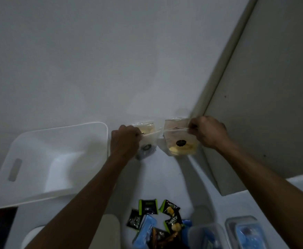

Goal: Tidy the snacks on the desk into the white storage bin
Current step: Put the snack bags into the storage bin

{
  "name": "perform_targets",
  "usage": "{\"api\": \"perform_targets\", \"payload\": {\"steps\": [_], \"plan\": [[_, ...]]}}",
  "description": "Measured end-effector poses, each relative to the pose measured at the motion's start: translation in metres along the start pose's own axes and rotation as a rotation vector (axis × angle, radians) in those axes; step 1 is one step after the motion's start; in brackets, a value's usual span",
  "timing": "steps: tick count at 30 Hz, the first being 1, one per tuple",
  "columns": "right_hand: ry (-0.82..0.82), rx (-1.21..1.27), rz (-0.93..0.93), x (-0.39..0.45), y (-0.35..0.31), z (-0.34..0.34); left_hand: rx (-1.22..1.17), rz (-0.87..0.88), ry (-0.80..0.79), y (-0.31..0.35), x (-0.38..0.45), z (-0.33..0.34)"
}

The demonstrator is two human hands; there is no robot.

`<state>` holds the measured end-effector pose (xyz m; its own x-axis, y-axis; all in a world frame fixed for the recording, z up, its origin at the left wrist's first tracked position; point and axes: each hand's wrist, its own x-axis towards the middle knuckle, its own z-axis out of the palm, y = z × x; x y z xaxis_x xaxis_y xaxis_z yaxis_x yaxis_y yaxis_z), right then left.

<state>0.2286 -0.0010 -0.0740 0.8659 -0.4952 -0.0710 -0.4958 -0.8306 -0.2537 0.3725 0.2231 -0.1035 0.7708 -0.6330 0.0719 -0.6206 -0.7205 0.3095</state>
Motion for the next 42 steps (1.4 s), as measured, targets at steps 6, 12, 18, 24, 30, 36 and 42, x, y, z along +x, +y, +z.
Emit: {"api": "perform_targets", "payload": {"steps": [6,12,18,24,30,36,42], "plan": [[0.000,-0.092,-0.064,-0.036,-0.050,-0.078,-0.095,0.102,0.100,-0.003,-0.013,-0.069],[0.088,-0.077,-0.171,-0.089,-0.143,-0.150,-0.127,0.198,0.164,-0.034,-0.037,-0.166],[0.195,-0.013,-0.263,-0.113,-0.242,-0.161,-0.051,0.146,0.196,-0.096,-0.064,-0.232],[0.221,0.014,-0.342,-0.102,-0.313,-0.114,-0.140,0.033,0.165,-0.154,-0.066,-0.246],[0.205,-0.061,-0.359,-0.070,-0.336,-0.033,-0.224,-0.065,0.156,-0.185,-0.047,-0.214],[0.214,-0.049,-0.288,-0.029,-0.329,0.040,-0.129,-0.130,0.158,-0.197,-0.024,-0.155],[0.229,-0.047,-0.218,0.008,-0.318,0.096,-0.060,-0.135,0.118,-0.206,-0.004,-0.107]]}}
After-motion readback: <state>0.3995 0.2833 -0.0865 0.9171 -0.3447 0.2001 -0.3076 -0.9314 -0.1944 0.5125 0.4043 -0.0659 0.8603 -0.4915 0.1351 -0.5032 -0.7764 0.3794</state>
